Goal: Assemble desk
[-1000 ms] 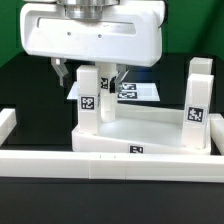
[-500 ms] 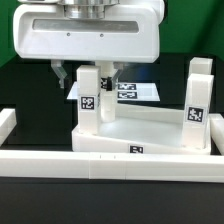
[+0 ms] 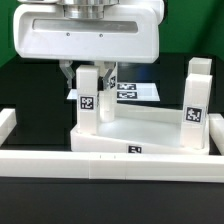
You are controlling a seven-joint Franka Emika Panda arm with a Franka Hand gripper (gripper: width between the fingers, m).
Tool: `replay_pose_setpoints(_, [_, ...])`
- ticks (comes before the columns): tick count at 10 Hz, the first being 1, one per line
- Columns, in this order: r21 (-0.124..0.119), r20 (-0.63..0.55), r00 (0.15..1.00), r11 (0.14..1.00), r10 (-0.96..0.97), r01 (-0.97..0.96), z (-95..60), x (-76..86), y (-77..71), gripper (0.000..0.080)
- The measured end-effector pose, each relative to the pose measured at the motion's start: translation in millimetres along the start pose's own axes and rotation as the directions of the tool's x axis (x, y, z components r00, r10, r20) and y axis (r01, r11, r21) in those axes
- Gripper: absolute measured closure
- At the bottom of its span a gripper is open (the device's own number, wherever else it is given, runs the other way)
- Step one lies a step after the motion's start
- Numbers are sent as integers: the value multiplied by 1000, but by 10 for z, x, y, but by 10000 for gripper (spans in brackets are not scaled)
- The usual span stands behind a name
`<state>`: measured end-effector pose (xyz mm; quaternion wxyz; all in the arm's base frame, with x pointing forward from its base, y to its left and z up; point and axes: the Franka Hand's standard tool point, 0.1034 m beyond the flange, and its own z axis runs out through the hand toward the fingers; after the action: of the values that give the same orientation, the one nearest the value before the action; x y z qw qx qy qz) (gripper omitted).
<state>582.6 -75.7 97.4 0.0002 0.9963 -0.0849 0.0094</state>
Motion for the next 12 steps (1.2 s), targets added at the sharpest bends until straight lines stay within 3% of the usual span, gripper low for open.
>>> replay_pose_setpoints(3, [3, 2, 979, 979, 204, -204, 0, -3, 6, 511])
replay_pose_setpoints(4, [15, 20, 953, 953, 301, -302, 4, -31, 32, 511])
replay_pose_setpoints(10, [-1, 38, 820, 821, 571, -572, 2, -144, 105, 485])
replay_pose_setpoints(12, [-4, 38, 823, 824, 567, -567, 10, -145, 109, 478])
